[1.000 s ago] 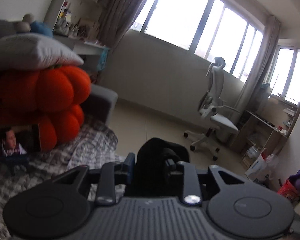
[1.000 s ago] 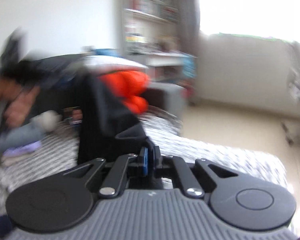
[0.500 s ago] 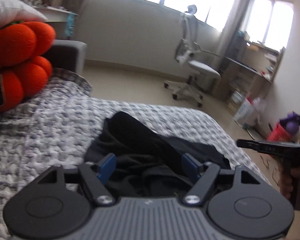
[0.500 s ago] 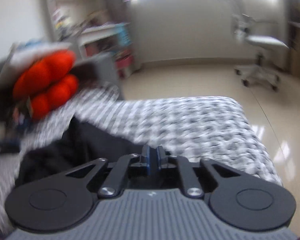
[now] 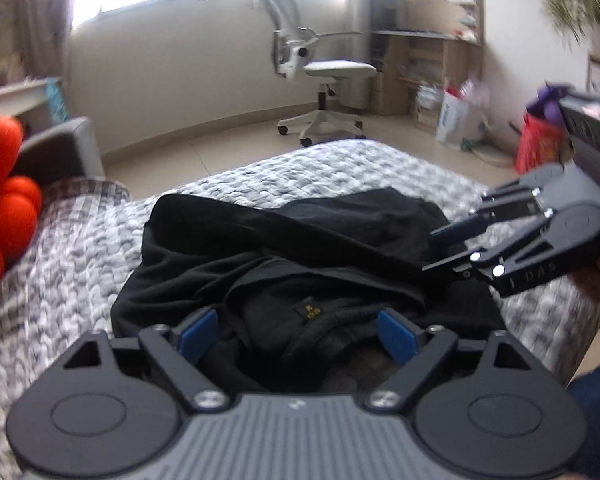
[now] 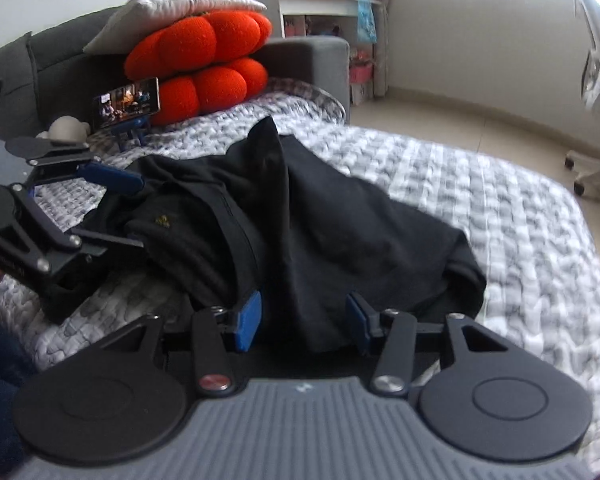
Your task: Fold clothes
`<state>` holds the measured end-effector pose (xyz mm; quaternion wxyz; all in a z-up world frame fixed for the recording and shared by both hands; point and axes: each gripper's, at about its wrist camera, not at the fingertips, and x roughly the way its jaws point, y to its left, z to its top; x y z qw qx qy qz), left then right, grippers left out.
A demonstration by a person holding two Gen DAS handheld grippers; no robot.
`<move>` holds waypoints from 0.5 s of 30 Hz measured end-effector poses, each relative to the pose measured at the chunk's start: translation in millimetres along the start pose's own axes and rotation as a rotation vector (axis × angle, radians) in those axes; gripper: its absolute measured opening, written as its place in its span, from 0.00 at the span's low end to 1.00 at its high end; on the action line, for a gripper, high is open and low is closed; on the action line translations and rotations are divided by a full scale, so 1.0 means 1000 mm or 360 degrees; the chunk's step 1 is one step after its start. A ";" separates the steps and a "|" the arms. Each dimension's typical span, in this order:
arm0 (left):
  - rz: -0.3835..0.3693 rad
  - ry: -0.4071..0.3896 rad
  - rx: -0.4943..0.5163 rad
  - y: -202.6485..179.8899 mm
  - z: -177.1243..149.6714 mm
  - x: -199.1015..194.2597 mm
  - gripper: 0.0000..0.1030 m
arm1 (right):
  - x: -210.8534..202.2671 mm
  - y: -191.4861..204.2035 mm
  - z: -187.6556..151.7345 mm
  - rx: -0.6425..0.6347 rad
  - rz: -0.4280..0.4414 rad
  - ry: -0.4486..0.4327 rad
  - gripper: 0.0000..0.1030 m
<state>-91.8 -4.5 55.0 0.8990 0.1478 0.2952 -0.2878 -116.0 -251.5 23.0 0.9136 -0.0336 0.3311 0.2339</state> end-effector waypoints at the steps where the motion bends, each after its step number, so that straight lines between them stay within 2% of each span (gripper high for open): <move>1: 0.0005 0.0016 0.0027 -0.002 0.000 0.003 0.85 | 0.002 -0.001 -0.001 0.0014 -0.0014 0.0016 0.50; 2: 0.0012 0.0040 0.0049 -0.003 0.001 0.007 0.77 | 0.003 -0.002 -0.003 0.0027 -0.0021 0.0031 0.50; 3: 0.0025 0.0073 0.0050 -0.003 0.003 0.011 0.58 | 0.004 -0.002 -0.005 0.0034 -0.0020 0.0053 0.50; 4: 0.0039 0.0106 0.0051 -0.003 0.005 0.015 0.48 | 0.004 -0.002 -0.007 0.0039 -0.0020 0.0074 0.50; 6: 0.0044 0.0133 0.0008 0.001 0.008 0.019 0.19 | 0.005 0.000 -0.010 -0.0004 -0.0041 0.0096 0.50; 7: 0.0019 0.0122 -0.0054 0.006 0.010 0.018 0.18 | 0.005 0.001 -0.011 -0.0032 -0.0059 0.0099 0.49; 8: -0.0013 0.0101 -0.0129 0.011 0.013 0.015 0.15 | 0.006 0.002 -0.010 -0.0053 -0.0098 0.0099 0.43; 10: -0.0065 0.0051 -0.0238 0.017 0.016 0.005 0.14 | 0.012 0.005 -0.007 -0.0094 -0.0209 0.0089 0.23; 11: -0.0090 0.0025 -0.0285 0.019 0.017 -0.001 0.13 | 0.015 0.005 -0.006 -0.0108 -0.0264 0.0074 0.06; 12: -0.0113 0.0001 -0.0303 0.018 0.017 -0.012 0.13 | 0.019 0.005 -0.003 -0.0104 -0.0314 0.0059 0.02; 15: -0.0180 -0.0071 -0.0358 0.016 0.016 -0.044 0.12 | 0.031 -0.001 0.010 -0.0080 -0.0439 0.0011 0.02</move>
